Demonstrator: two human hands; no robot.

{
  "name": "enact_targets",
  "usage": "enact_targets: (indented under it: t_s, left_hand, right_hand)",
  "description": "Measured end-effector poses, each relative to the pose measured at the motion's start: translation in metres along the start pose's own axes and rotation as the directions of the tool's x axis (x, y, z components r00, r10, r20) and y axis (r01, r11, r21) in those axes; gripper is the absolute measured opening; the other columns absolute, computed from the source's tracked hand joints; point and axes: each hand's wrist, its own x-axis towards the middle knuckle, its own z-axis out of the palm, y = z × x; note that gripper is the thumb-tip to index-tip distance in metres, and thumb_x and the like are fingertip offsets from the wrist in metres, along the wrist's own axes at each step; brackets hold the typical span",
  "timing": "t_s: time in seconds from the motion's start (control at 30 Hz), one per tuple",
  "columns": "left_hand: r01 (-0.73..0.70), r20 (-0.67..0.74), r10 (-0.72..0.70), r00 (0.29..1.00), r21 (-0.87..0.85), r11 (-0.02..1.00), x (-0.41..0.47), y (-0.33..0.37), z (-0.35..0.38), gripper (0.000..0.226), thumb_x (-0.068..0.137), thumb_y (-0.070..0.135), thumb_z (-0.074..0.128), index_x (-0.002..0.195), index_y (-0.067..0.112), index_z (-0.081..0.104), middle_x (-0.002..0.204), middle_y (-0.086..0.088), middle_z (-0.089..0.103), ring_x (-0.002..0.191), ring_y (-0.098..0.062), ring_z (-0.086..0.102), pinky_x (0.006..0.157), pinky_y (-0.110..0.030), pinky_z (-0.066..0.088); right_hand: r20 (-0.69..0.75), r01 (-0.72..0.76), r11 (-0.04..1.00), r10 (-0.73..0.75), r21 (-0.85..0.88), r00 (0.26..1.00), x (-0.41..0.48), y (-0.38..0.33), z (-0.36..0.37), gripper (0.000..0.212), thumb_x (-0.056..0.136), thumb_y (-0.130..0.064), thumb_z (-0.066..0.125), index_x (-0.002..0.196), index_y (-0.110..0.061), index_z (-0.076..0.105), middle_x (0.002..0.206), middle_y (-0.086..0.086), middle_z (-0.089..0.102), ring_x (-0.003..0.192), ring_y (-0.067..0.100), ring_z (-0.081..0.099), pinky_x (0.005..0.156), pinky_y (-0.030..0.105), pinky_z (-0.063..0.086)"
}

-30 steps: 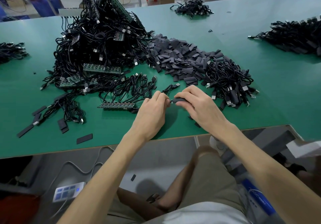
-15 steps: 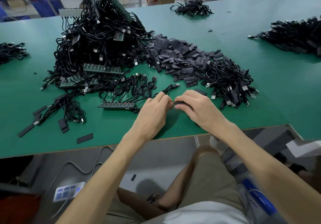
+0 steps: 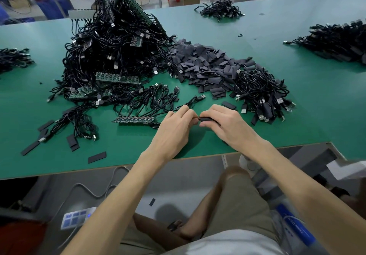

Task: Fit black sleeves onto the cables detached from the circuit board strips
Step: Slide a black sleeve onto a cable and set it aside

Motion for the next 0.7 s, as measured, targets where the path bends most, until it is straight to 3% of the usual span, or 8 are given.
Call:
enact_targets:
  t_s: [0.1,0.2,0.47,0.57,0.7]
  left_hand:
    - [-0.01,-0.019,0.011,1.0,0.008,1.0,-0.0003,0.0002,0.0005,0.011,0.103,0.009,0.055,0.097,0.005,0.063,0.093,-0.008,0.057,0.066,-0.025,0.042,0.069,-0.031,0.033]
    - [-0.01,-0.034,0.01,0.999,-0.004,1.0,-0.0003,0.0001,0.0006,0.01,0.103,0.009,0.055,0.098,0.004,0.063,0.093,-0.008,0.056,0.066,-0.022,0.037,0.068,-0.028,0.027]
    - [-0.013,-0.057,0.012,0.998,-0.023,1.0,-0.0017,-0.0021,0.0029,0.007,0.101,0.009,0.06,0.096,0.005,0.064,0.091,-0.008,0.058,0.066,-0.018,0.033,0.067,-0.025,0.024]
    - [-0.006,-0.053,0.005,0.999,-0.031,1.0,-0.0015,-0.0014,0.0025,0.007,0.1,0.009,0.06,0.095,0.005,0.064,0.089,-0.008,0.057,0.067,-0.017,0.034,0.067,-0.024,0.021]
    - [0.007,-0.018,-0.008,1.0,-0.042,0.999,-0.0005,0.0013,0.0004,0.011,0.103,0.012,0.056,0.097,0.005,0.063,0.093,-0.007,0.057,0.071,-0.02,0.04,0.069,-0.029,0.03]
  right_hand:
    - [-0.018,-0.028,0.999,0.029,0.022,0.999,0.0008,0.0001,-0.0007,0.021,0.096,-0.018,0.07,0.11,-0.002,0.072,0.098,0.005,0.069,0.087,0.018,0.062,0.083,0.022,0.046]
    - [-0.016,-0.047,0.999,0.047,0.004,0.999,0.0013,0.0009,0.0006,0.022,0.097,-0.021,0.069,0.11,-0.003,0.071,0.099,0.005,0.068,0.088,0.02,0.063,0.082,0.029,0.048]
    - [-0.008,-0.001,0.999,0.001,-0.039,1.0,0.0008,0.0006,0.0022,0.02,0.096,-0.017,0.07,0.107,0.0,0.07,0.095,0.007,0.065,0.086,0.022,0.06,0.082,0.023,0.043]
    - [-0.004,-0.001,0.998,0.001,-0.06,1.0,0.0006,-0.0002,0.0023,0.02,0.096,-0.017,0.07,0.107,0.0,0.07,0.095,0.008,0.065,0.086,0.024,0.061,0.082,0.028,0.046]
    - [0.0,-0.034,0.996,0.034,-0.077,0.999,0.0013,-0.0005,0.0021,0.022,0.098,-0.021,0.068,0.108,-0.002,0.07,0.095,0.007,0.066,0.086,0.025,0.062,0.08,0.03,0.047]
